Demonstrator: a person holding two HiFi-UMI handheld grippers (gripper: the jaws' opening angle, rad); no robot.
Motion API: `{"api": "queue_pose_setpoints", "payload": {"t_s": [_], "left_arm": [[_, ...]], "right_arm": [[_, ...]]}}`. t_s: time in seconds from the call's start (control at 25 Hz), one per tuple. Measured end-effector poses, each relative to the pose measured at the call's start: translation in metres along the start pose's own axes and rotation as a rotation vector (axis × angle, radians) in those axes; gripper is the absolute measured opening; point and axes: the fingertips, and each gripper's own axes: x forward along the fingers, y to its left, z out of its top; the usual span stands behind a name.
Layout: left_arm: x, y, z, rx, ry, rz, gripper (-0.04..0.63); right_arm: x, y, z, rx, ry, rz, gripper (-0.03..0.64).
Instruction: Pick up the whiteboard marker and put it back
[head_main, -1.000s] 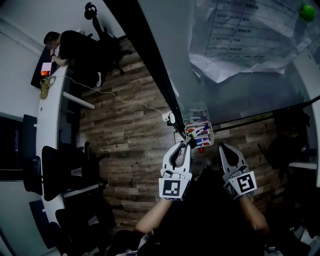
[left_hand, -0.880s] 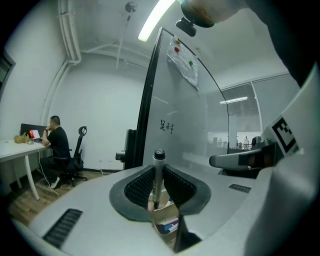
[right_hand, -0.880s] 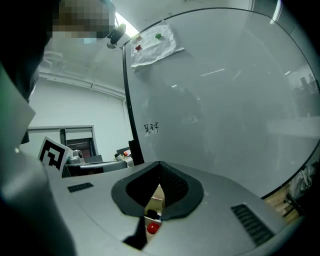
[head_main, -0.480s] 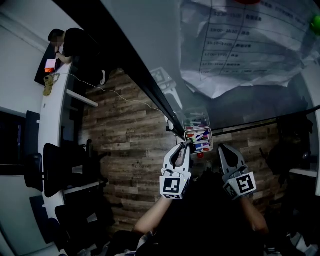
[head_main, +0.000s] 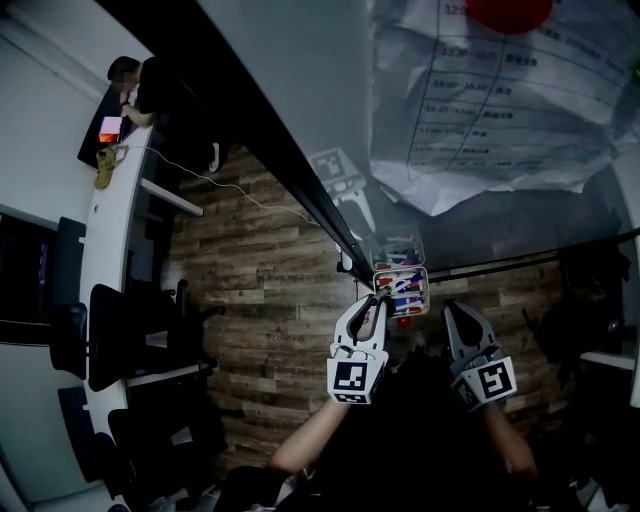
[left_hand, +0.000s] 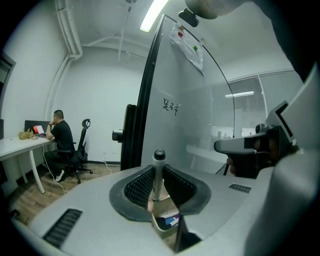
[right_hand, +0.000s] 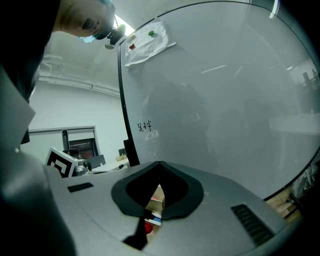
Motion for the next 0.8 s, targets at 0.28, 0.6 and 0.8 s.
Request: {"api": "queue_pose_setpoints", "payload": {"t_s": [0.28,0.6,0.8], "left_arm": [[0.006,-0.001,-0.009,0.002,0.014,0.012,0.074],[0.011,0.003,-0.019,-0.018,0.036,0.030,0.075],[0.014,0.004,-0.027,-0.035,0.061,0.025,0.075]], "right_arm": [[-0.004,-0.004,-0.005,-0.004,0.018,0.004,0.014],[-0.003,-0.007,-0.012,-0.029,0.032,0.015,0.014],[-0.002,-0.007,-0.011,-0.016,0.036,0.009,0.014]]}}
